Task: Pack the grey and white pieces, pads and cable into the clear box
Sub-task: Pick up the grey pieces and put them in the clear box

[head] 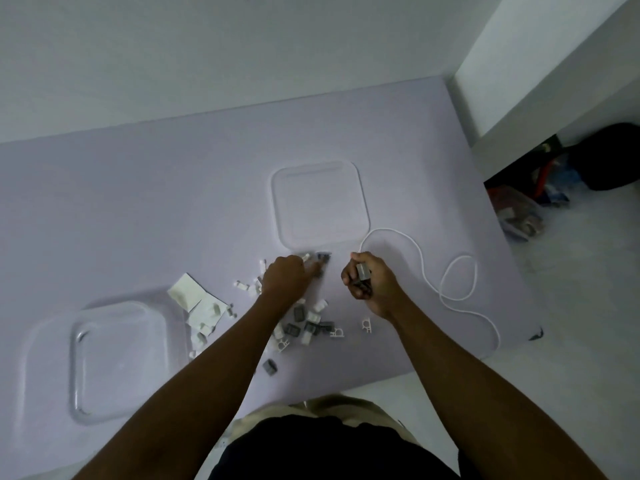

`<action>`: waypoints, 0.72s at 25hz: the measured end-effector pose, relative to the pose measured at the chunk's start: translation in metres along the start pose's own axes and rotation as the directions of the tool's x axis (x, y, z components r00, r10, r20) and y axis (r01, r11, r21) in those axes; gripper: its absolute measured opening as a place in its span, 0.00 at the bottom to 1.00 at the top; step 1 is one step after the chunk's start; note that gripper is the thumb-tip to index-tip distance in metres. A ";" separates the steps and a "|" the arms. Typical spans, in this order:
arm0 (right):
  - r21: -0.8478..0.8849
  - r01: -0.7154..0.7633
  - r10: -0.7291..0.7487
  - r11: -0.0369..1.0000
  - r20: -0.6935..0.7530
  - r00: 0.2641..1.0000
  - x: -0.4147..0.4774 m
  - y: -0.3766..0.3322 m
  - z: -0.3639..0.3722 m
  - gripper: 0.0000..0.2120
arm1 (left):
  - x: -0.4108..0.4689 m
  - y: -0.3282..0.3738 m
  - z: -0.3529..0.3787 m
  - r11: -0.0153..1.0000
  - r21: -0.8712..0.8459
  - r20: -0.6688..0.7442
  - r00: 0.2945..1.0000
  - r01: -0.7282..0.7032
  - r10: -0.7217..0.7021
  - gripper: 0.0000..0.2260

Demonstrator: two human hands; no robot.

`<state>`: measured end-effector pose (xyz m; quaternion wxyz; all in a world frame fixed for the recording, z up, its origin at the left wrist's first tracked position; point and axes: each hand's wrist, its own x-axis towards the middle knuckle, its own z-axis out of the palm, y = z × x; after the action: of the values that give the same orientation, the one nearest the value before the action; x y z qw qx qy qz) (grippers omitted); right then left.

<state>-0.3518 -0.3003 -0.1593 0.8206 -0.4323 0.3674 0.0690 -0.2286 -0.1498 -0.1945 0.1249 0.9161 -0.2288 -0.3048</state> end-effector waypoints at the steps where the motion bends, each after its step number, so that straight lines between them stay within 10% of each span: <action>1: 0.003 -0.004 0.004 1.000 -0.023 1.000 0.001 0.001 -0.005 0.20 | 0.003 0.004 0.003 0.999 0.047 0.007 1.000 0.000 0.000 0.27; 6: -0.344 0.064 -0.162 0.937 -0.265 0.951 0.017 0.015 -0.014 0.13 | 0.007 0.018 0.012 0.997 0.073 0.027 0.999 0.023 -0.025 0.18; 12: -0.898 0.211 -0.454 0.386 0.014 0.891 0.046 0.023 0.006 0.13 | 0.003 0.003 -0.008 0.991 -0.133 0.156 0.987 -0.006 0.027 0.13; 18: -0.975 0.121 -0.415 0.186 0.033 0.909 0.053 0.041 0.008 0.14 | -0.036 -0.046 -0.040 0.469 -0.811 0.282 0.936 0.351 -0.211 0.12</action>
<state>-0.3270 -0.2802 -0.2187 0.3272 -0.9049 0.2596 0.0812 -0.2137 -0.0890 -0.1624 0.4876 0.7373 0.0952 -0.4579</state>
